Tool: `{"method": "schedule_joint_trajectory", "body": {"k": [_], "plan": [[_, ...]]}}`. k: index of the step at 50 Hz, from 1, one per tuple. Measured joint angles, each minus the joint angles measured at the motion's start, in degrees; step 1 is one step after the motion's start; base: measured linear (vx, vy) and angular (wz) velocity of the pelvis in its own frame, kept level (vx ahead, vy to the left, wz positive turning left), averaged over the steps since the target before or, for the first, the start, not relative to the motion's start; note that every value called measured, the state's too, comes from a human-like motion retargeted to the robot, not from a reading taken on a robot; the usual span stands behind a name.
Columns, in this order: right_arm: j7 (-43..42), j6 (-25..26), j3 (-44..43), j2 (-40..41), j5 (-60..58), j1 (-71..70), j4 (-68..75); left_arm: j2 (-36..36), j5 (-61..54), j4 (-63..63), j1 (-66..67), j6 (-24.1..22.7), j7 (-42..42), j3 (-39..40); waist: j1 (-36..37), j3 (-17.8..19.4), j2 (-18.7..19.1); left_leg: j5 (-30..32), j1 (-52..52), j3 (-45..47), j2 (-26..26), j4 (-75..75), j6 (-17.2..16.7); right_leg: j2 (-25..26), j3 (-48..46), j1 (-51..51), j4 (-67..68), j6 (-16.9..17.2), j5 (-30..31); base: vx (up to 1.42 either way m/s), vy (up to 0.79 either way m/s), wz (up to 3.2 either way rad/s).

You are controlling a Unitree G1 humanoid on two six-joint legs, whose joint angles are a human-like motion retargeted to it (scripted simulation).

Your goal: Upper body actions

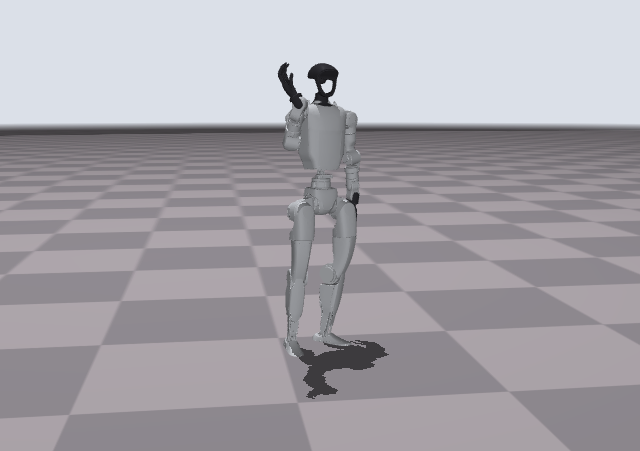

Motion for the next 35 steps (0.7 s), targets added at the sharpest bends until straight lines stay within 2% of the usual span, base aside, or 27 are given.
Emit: {"method": "schedule_joint_trajectory", "body": {"k": [8, 15, 20, 35], "plan": [[0.26, -1.19, 1.82, -1.8, -1.27, -1.43, -0.57, -0.01, -0.55, -0.27, -0.79, 0.05, 0.43, 0.0, -0.09, -0.05, -0.17, 0.25, 0.06, 0.02, 0.04, -0.04, 0.01, 0.04, -0.02, 0.0, 0.0, -0.04, 0.08, 0.0, 0.0, 0.0], [-0.95, -5.83, 3.14, -7.57, -14.71, -0.17, -3.76, -0.08, -0.77, -1.12, -1.51, -0.17, 0.39, -0.37, -0.04, -0.18, -0.19, 0.44, 0.03, 0.06, 0.11, -0.05, 0.04, 0.13, 0.04, -0.06, 0.01, -0.09, 0.12, 0.0, 0.0, 0.0], [-3.06, -5.52, 3.5, -9.0, -19.95, 0.8, -3.96, -0.16, -0.68, -1.54, -1.8, -0.35, 0.3, -0.91, 0.07, -0.21, -0.14, 0.59, -0.05, 0.0, 0.23, 0.03, 0.04, 0.16, -0.25, 0.03, -0.01, -0.08, 0.12, 0.0, 0.0, 0.0], [-0.97, -8.39, 3.47, -2.21, -3.84, 2.31, 3.95, -0.31, -1.53, -0.29, -1.35, -0.15, 0.28, -0.07, -0.06, 0.75, 0.06, 1.17, -0.3, -0.66, 0.08, 0.35, 0.14, -0.17, -0.78, 0.34, -0.05, -0.07, 0.23, 0.0, 0.0, 0.0]]}}
